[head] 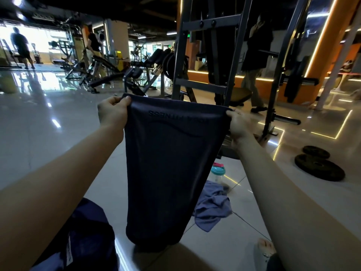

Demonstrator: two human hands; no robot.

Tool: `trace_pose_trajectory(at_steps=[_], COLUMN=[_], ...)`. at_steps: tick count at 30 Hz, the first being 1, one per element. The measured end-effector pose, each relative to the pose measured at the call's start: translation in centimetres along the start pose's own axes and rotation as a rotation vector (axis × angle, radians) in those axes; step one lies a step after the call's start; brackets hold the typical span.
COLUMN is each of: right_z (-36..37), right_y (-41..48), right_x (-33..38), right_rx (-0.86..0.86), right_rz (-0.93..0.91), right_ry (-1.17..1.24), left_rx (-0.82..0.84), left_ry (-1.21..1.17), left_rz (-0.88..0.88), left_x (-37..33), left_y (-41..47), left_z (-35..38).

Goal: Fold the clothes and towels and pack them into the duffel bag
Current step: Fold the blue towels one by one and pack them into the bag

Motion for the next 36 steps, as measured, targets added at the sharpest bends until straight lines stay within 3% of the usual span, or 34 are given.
trace_pose_trajectory(at_steps=[6, 12, 14, 18, 25, 29, 32, 36], right_z=[1.0, 2.1, 2.4, 3.6, 4.3, 4.1, 3.4, 1.7], right_y=[1.6, 5.2, 6.2, 6.4, 6.0, 4.5, 3.4, 1.9], right_x=[-0.3, -0.3, -0.9, -0.4, 2.3, 4.3, 4.2, 2.6], right_rx=[-0.072, 0.037, 0.041, 0.041, 0.0, -0.005, 0.046, 0.079], right_rz=[0.012, 0.009, 0.101, 0.154, -0.16, -0.34, -0.318, -0.145], right_ry=[-0.056, -0.517, -0.496, -0.204, -0.081, -0.118, -0.161, -0.251], left_rx=[0.013, -0.043, -0.025, -0.098, -0.176, -0.126, -0.058, 0.121], left_ry=[0.012, 0.246, 0.241, 0.166, -0.016, -0.108, -0.038, 0.101], left_rz=[-0.083, -0.097, -0.115, -0.045, 0.146, 0.177, 0.124, -0.084], left_x=[0.3, 1.8, 2.5, 2.5, -0.1, -0.9, -0.1, 2.2], left_y=[1.8, 4.0, 4.2, 4.8, 5.4, 4.8, 4.2, 2.8], left_z=[0.0, -0.3, 0.1, 0.4, -0.8, -1.4, -2.1, -3.1])
Point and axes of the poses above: each hand's wrist, its own y-axis towards the middle knuckle, its own z-axis out of the palm, x = y × z, the point moved 5 cm from there along y, towards the middle knuckle, and after that the axes turned 1 degree about y, right-handed, at the moved point
